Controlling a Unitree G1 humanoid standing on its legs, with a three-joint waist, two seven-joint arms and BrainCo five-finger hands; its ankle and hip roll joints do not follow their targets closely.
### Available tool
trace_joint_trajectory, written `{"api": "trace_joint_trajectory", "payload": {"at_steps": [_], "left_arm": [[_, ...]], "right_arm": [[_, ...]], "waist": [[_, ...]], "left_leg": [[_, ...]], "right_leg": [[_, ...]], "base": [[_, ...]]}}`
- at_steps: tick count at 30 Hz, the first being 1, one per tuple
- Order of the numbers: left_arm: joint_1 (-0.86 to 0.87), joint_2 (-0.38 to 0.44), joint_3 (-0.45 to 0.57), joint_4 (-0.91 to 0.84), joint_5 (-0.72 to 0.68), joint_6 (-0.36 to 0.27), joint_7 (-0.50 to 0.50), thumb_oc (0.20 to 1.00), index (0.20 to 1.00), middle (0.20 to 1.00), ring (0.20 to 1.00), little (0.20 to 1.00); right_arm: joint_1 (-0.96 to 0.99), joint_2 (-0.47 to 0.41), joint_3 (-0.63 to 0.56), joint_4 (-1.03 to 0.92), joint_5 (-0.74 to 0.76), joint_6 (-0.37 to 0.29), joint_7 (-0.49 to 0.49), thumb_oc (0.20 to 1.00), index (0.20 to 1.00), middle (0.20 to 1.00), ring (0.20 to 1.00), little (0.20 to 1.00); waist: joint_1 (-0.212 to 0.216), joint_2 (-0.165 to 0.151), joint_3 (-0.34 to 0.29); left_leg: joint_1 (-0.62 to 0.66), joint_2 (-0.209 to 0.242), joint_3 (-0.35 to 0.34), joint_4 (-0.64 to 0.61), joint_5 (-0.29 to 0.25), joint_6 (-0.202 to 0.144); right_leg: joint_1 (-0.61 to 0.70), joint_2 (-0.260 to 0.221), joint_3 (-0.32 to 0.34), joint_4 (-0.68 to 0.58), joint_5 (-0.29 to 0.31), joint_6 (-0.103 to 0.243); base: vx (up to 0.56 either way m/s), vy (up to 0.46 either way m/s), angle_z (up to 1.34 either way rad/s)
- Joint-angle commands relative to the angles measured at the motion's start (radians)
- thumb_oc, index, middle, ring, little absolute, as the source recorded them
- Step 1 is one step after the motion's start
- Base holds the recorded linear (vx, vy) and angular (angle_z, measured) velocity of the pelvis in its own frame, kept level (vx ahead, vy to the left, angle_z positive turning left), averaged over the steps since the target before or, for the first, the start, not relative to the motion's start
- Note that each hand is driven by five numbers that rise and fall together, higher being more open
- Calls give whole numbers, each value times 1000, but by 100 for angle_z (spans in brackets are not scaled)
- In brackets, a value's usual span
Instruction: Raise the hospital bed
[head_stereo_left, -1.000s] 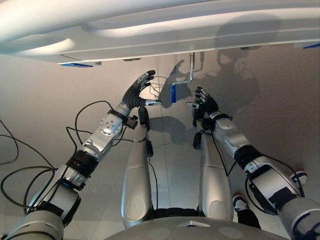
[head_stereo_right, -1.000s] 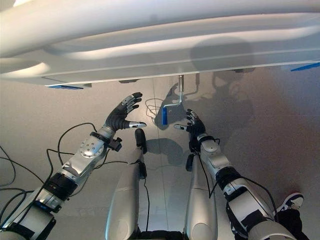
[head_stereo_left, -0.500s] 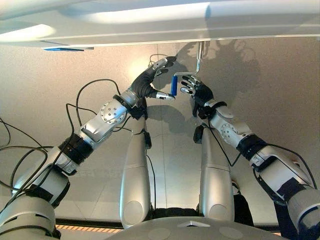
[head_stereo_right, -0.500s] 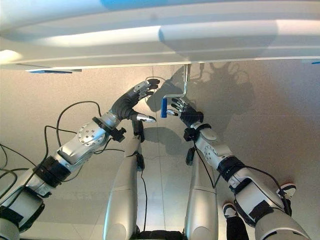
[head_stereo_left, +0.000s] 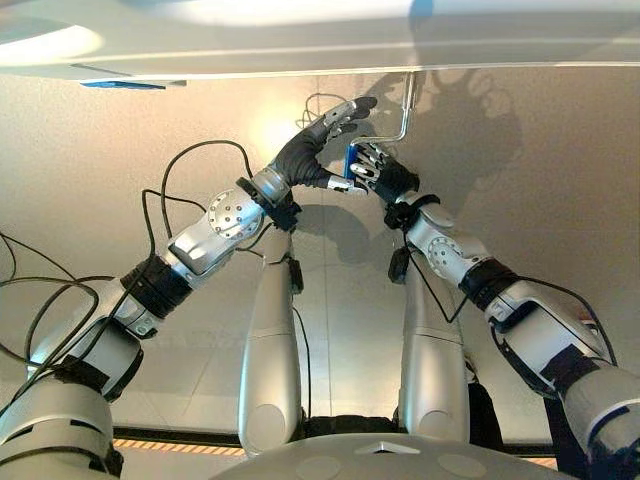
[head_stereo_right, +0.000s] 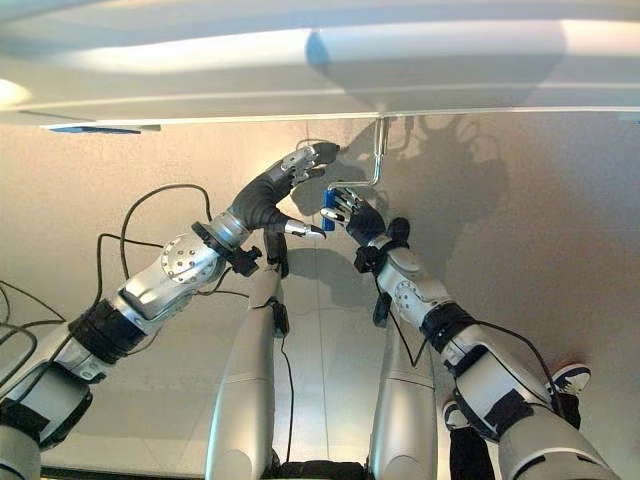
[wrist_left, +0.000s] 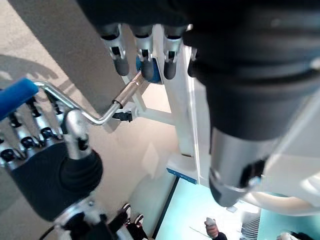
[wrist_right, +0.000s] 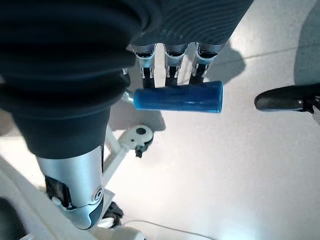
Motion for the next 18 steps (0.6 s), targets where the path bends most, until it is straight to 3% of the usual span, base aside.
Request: {"api": "trace_joint_trajectory", "payload": {"at_steps": [1,6,17,18], "left_arm": [[20,12,19,-204,5,-64,-10,1000,1000,1000,1000,1000],[34,25,26,-248,-26,-64,-29,1000,1000,1000,1000,1000],[26,30,19,-258,-33,-68,-27,1000,1000,1000,1000,1000],[26,29,20,-260,-33,-68,-26,1000,1000,1000,1000,1000]], "right_arm": [[-42,40,-11,-2,4,-1,23,1000,1000,1000,1000,1000],[-92,80,-56,127,-37,14,-16,1000,1000,1000,1000,1000],[-115,85,-16,123,-48,26,0,1000,1000,1000,1000,1000],[-119,88,-15,131,-49,26,0,799,799,799,799,799]], "waist": [[32,28,-22],[49,39,-22],[49,42,-22],[50,41,-22]], "left_leg": [[-41,-32,15,81,-50,42],[-48,-31,16,84,-54,44],[-58,-33,16,88,-60,48],[-57,-33,16,87,-61,48]], "right_leg": [[55,-25,21,-58,10,96],[52,-22,21,-58,6,95],[42,-20,24,-52,0,94],[42,-20,24,-51,-1,94]], "base": [[0,0,0],[0,0,0],[4,3,2],[0,0,0]]}}
